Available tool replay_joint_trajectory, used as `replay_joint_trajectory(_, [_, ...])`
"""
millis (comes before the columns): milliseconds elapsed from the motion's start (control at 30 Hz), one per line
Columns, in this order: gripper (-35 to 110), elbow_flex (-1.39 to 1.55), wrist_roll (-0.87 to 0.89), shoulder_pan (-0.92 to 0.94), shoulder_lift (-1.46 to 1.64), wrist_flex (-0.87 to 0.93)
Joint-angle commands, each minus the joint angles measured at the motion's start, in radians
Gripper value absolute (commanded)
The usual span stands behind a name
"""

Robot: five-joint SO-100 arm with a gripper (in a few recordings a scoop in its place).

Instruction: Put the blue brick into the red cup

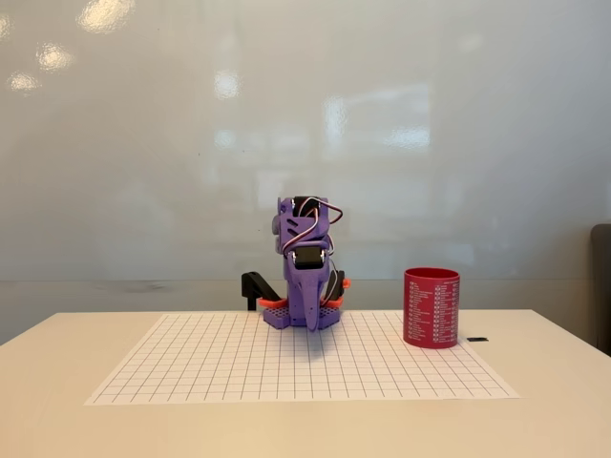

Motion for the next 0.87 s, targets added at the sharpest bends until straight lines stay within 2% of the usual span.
replay_joint_trajectory(0, [-1,-0.009,0.014,-0.015,0.000,0.005])
replay_joint_trajectory(833, [0,-0.011,0.023,-0.015,0.000,0.005])
